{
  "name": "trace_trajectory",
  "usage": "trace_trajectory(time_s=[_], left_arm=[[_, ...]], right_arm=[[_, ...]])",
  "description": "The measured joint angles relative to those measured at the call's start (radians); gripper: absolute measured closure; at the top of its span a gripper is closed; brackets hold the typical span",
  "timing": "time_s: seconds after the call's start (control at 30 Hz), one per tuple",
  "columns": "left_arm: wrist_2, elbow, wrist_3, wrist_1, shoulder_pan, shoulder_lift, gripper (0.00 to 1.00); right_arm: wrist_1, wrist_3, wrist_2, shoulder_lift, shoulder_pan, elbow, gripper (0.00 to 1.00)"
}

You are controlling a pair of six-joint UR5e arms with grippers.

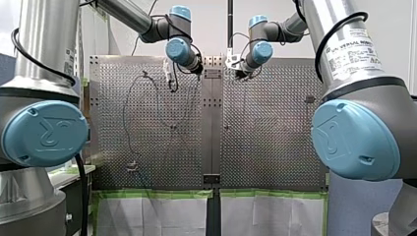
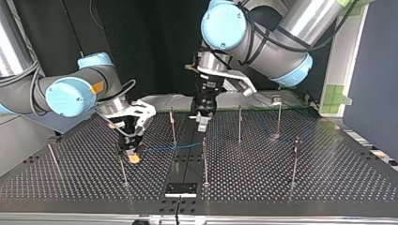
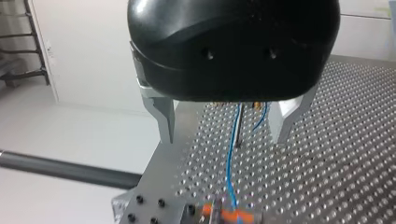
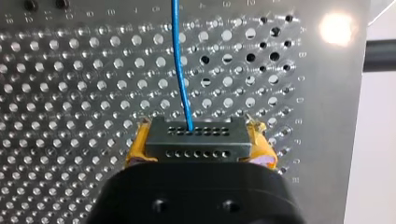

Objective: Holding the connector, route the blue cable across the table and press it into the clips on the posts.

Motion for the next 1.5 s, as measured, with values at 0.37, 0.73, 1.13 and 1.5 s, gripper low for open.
trace_trajectory(time_s=[0.37, 0.73, 1.13, 1.5], left_arm=[[-0.086, 0.095, 0.034, -0.046, -0.088, -0.076, 0.0], [-0.155, 0.191, 0.063, -0.095, -0.096, -0.154, 0.0], [-0.168, 0.301, 0.067, -0.093, -0.09, -0.23, 0.0], [-0.15, 0.404, 0.07, -0.107, -0.072, -0.258, 0.0]], right_arm=[[0.0, 0.0, 0.003, 0.0, -0.001, 0.0, 1.0], [0.0, 0.0, 0.003, 0.001, -0.001, 0.0, 1.0], [0.0, 0.001, 0.003, 0.001, 0.001, 0.0, 1.0], [0.0, 0.001, 0.003, 0.001, 0.0, 0.0, 1.0]])
